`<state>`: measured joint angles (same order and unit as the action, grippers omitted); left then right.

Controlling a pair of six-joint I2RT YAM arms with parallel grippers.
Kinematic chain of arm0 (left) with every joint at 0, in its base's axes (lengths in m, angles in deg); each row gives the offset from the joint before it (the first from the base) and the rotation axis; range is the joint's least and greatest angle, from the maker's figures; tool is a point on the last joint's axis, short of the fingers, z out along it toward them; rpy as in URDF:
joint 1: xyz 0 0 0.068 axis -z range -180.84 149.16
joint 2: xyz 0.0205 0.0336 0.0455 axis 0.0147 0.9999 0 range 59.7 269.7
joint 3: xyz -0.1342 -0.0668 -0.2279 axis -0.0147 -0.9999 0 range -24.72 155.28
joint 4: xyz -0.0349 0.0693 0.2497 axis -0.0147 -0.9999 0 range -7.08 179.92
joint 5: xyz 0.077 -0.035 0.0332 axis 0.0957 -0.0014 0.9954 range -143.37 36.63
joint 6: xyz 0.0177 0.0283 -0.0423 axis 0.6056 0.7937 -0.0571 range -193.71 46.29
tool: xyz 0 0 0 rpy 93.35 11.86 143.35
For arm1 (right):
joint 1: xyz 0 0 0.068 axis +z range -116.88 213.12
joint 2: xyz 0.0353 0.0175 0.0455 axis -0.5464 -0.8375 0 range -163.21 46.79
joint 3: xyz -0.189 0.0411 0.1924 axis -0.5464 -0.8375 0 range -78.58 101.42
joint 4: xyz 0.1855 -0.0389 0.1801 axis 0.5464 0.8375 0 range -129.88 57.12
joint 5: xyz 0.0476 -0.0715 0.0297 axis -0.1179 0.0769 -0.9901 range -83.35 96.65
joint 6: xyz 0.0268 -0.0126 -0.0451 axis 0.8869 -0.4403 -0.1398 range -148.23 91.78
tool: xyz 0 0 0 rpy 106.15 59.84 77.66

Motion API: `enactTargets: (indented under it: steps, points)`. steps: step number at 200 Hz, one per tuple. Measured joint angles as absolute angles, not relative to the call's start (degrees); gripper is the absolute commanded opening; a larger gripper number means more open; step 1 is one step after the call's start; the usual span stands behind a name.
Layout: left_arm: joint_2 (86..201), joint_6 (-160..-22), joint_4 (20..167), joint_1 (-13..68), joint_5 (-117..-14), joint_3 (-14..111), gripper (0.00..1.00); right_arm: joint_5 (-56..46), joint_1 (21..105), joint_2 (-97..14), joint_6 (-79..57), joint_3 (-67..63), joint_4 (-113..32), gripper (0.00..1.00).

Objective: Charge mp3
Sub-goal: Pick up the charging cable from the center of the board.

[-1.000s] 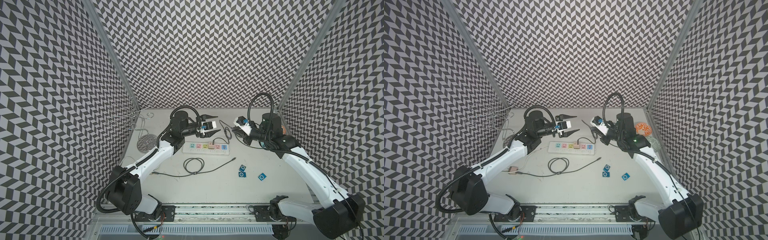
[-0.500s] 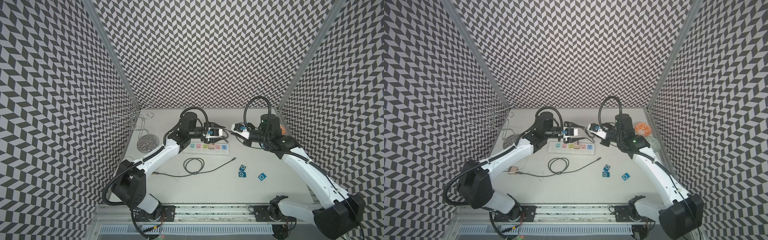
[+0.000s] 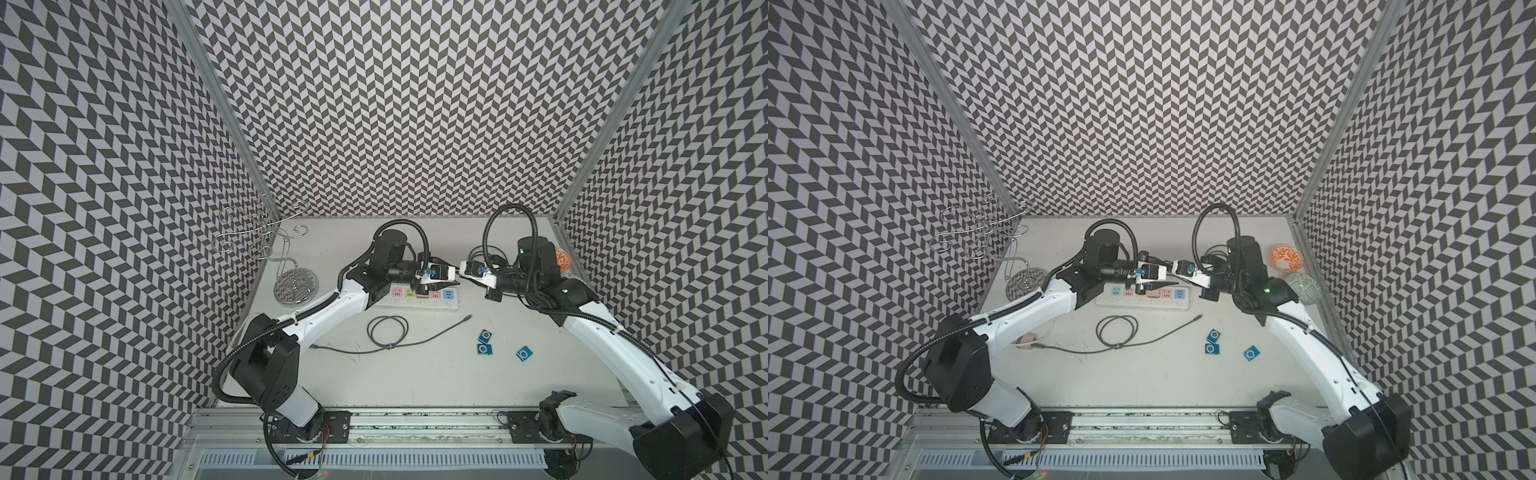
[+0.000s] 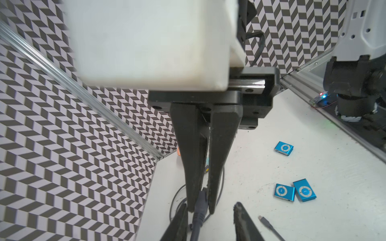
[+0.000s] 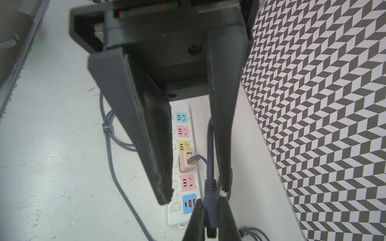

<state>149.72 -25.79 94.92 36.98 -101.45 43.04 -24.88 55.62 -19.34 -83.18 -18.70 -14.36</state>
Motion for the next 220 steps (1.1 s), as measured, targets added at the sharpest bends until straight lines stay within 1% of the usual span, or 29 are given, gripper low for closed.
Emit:
enactTargets:
  steps: [5,19,32,60,75,94,126,138,150,176,194,202,220]
  points:
    - [149.76,-25.83,94.87,37.02,-101.49,43.04,0.28,-24.88,55.62,-19.05,-83.27,-18.99,-14.54,0.01]
    - [149.76,-25.92,94.78,37.02,-101.51,43.20,0.26,-24.85,55.80,-18.22,-83.36,-19.64,-15.02,0.01]
    - [149.79,-26.07,94.76,37.02,-101.54,43.61,0.21,-24.79,55.91,-17.65,-83.49,-19.82,-15.54,0.02]
    - [149.81,-26.31,94.96,37.05,-101.56,43.94,0.20,-24.44,55.99,-16.80,-83.91,-20.37,-16.50,0.01]
    - [149.83,-26.55,94.92,37.07,-101.51,43.96,0.12,-24.22,56.15,-16.63,-84.19,-20.82,-16.85,0.01]
    - [149.83,-26.83,94.65,37.02,-101.58,44.05,0.05,-23.85,56.34,-16.52,-84.39,-21.24,-17.31,0.02]
    - [150.16,-27.12,94.39,37.02,-101.67,44.42,0.00,-22.95,56.58,-16.10,-84.39,-21.94,-18.34,0.06]
    - [150.16,-27.10,94.39,37.02,-101.71,44.44,0.00,-22.86,56.63,-15.66,-84.34,-22.53,-19.10,0.11]
    - [150.16,-27.07,94.41,37.05,-101.71,44.49,0.00,-22.73,56.63,-15.31,-84.17,-22.99,-19.65,0.19]
    - [150.16,-27.10,94.37,37.29,-101.65,44.51,0.00,-22.08,56.74,-14.90,-83.21,-23.21,-21.31,0.54]
    - [150.14,-27.36,94.78,37.26,-101.34,44.46,0.00,-20.64,56.74,-14.24,-81.30,-23.25,-22.01,0.69]
    - [150.09,-27.88,95.70,37.02,-101.12,44.14,0.00,-19.56,56.76,-13.78,-80.34,-23.27,-21.88,0.72]
    - [149.31,-30.11,98.78,35.93,-100.68,42.26,0.00,-17.40,56.74,-12.54,-77.57,-23.38,-20.61,0.75]
